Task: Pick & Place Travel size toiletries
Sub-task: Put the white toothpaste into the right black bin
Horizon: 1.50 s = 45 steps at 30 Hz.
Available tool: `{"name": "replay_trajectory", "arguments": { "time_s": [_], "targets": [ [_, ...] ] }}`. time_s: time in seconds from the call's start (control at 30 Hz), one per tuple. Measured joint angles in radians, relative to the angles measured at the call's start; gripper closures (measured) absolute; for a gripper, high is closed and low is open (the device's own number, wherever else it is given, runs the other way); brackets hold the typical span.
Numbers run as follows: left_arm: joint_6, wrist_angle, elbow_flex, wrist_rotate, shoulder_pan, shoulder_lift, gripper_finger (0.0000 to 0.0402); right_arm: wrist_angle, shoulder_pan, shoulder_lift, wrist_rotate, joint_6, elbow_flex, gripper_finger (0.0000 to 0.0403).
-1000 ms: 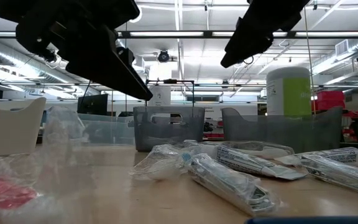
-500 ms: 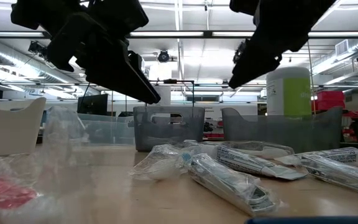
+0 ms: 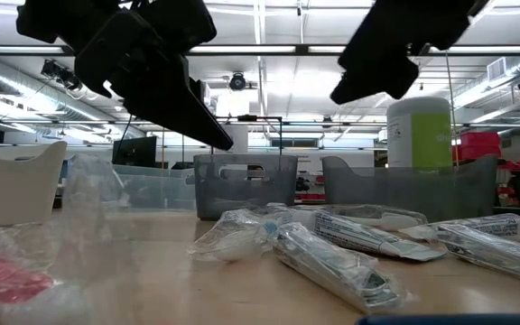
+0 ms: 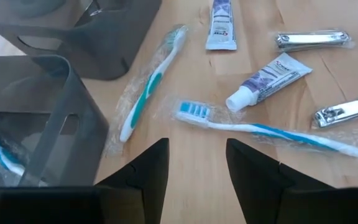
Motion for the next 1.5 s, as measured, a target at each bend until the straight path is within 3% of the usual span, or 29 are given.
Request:
{"name": "replay_trajectory", "arguments": {
  "time_s": [0.13, 0.3, 0.43, 0.57, 0.9, 1.33, 1.5],
  "targets": [
    [0.070, 0.014, 0.000, 0.000, 0.000, 0.000, 0.0234, -0.080, 0.031, 0.001, -0.005, 0.028, 0.000, 0.0188],
    [0.169, 0.034, 0.000, -0.009, 0.000, 0.000, 0.0235, -0.357, 0.042, 0.001, -0.009, 0.125, 0.000, 0.0189],
    [0.235, 0.034, 0.000, -0.017, 0.000, 0.000, 0.0235, -0.448, 0.040, 0.001, -0.082, 0.190, -0.031, 0.0191],
    [0.253, 0.043, 0.000, -0.071, 0.000, 0.000, 0.0235, -0.397, 0.044, 0.006, -0.166, 0.180, -0.078, 0.0184],
    [0.252, 0.052, 0.000, -0.080, 0.000, 0.000, 0.0236, -0.207, 0.030, 0.005, -0.156, 0.118, -0.212, 0.0163],
    [0.252, 0.052, 0.000, -0.080, 0.000, 0.000, 0.0237, -0.146, 0.030, 0.000, -0.135, 0.145, -0.263, 0.0276],
    [0.253, 0.052, 0.000, -0.080, 0.000, 0.000, 0.0237, -0.069, 0.031, -0.024, -0.166, 0.212, -0.253, 0.0296]
  ]
}}
